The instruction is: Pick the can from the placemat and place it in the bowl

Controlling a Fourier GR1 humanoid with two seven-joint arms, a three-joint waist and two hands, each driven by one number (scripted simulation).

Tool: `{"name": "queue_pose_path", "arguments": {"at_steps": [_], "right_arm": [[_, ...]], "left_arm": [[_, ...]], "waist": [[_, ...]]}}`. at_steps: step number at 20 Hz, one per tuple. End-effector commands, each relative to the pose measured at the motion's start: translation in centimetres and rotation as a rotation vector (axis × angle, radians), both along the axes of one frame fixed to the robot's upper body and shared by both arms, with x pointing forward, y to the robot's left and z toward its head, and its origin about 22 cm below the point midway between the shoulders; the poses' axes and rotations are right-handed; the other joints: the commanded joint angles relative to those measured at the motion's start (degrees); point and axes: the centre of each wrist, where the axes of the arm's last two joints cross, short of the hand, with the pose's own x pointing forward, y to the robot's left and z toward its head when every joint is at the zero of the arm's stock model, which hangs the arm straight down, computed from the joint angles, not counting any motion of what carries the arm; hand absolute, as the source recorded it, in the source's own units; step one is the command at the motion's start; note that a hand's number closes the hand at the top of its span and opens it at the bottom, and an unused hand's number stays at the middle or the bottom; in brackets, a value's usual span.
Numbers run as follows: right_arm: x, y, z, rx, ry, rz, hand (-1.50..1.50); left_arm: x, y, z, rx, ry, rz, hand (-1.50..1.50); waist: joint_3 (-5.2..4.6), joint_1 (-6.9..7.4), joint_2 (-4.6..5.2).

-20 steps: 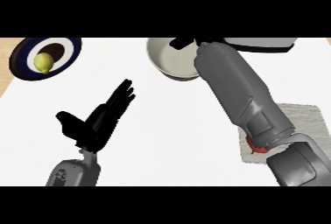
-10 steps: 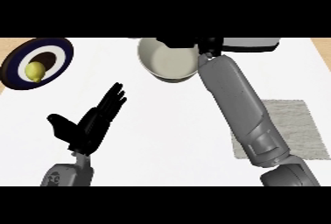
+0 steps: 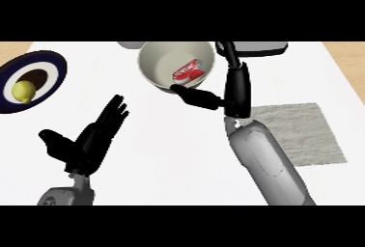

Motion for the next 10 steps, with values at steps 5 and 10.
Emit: {"name": "queue_pose_path", "arguments": {"at_steps": [5,10], "right_arm": [[-12.7,0.3,-5.4,0.02,0.023,0.108,1.5],[-22.4,0.2,-9.2,-0.025,0.159,0.168,1.5]], "left_arm": [[-1.0,1.2,-0.9,0.01,0.013,0.048,0.0],[-0.8,1.3,-0.2,0.0,0.005,0.044,0.0]], "waist": [[-0.1,-2.76,-0.43],[-0.1,-1.86,0.02]]}}
